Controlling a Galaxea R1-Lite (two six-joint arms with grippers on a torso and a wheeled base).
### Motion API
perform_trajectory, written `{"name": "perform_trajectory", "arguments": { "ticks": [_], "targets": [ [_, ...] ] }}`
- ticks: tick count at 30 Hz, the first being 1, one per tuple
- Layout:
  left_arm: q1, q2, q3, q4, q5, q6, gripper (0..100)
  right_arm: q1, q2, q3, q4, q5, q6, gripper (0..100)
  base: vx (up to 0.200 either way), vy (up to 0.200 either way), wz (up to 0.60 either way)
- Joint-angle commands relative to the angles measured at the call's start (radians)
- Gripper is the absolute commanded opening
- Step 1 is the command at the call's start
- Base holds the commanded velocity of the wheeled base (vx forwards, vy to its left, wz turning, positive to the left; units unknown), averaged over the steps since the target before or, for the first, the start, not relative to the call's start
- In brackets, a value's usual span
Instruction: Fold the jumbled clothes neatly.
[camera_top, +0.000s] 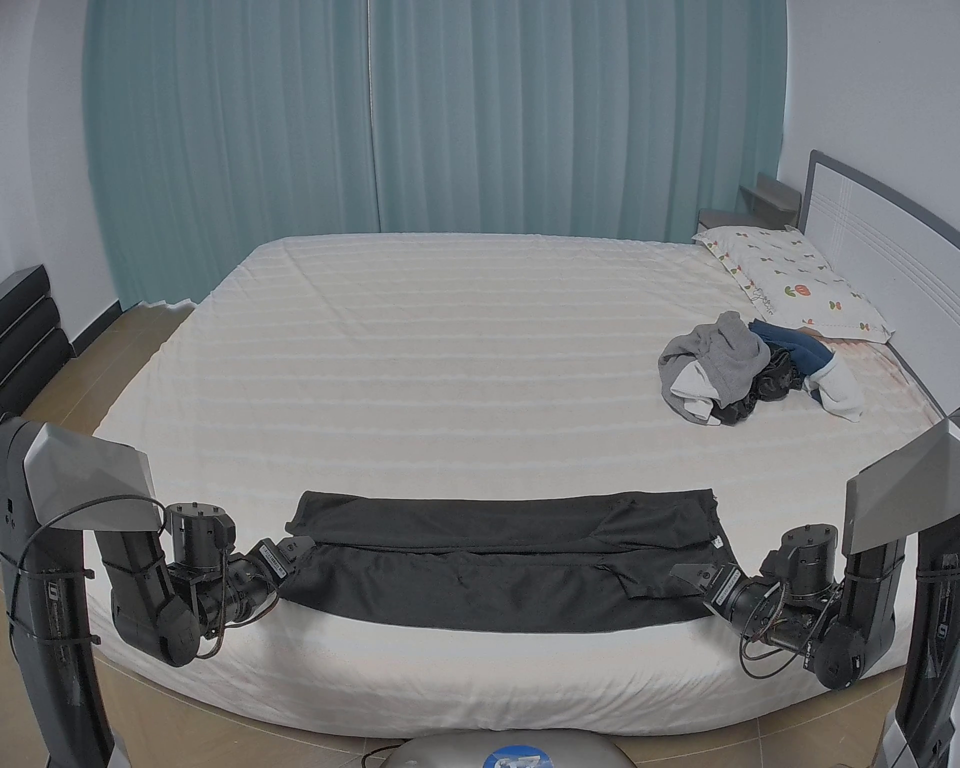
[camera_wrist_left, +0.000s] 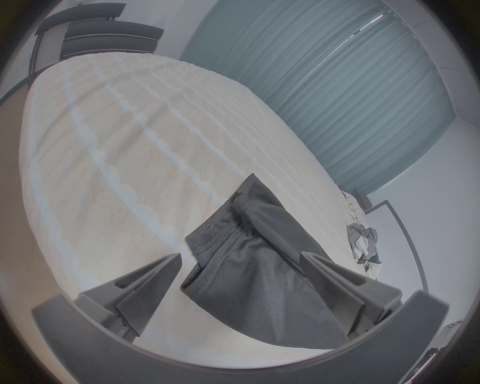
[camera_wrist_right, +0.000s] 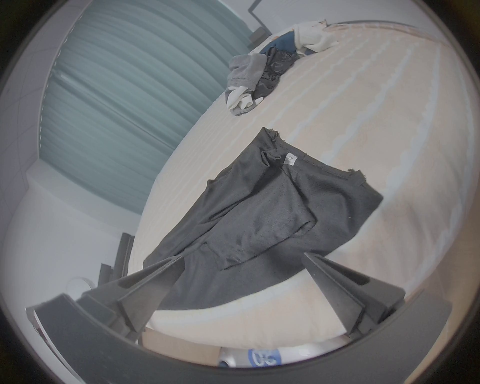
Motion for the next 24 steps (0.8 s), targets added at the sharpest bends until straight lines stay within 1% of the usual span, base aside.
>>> {"name": "perform_trajectory", "arguments": {
  "ticks": [1,4,11,18,21,22,23,24],
  "targets": [
    [0.002,0.015,-0.018,-0.001,-0.001,-0.031,100,-0.001,0.056,-0.081,0.001,-0.001,0.058,100,0.0,0.0,0.0],
    [0.003,0.016,-0.029,0.001,-0.001,-0.051,100,0.004,0.059,-0.092,0.004,0.0,0.081,100,0.0,0.0,0.0],
    [0.005,0.016,-0.033,-0.001,-0.001,-0.055,100,0.034,0.116,-0.119,0.005,-0.01,0.089,100,0.0,0.0,0.0],
    [0.007,0.019,-0.041,-0.001,-0.001,-0.055,100,0.03,0.131,-0.156,0.005,-0.014,0.092,100,0.0,0.0,0.0],
    [0.008,0.018,-0.041,-0.001,0.001,-0.055,100,0.03,0.142,-0.173,0.005,-0.026,0.093,100,0.0,0.0,0.0],
    [0.008,0.019,-0.041,-0.001,-0.001,-0.055,100,0.031,0.149,-0.185,0.007,-0.043,0.095,100,0.0,0.0,0.0],
    [0.008,0.019,-0.041,-0.001,-0.001,-0.057,100,0.033,0.157,-0.193,0.011,-0.055,0.096,0,0.0,0.0,0.0],
    [0.008,0.018,-0.041,-0.001,-0.001,-0.055,100,0.034,0.162,-0.196,0.017,-0.06,0.096,0,0.0,0.0,0.0]
  ]
}}
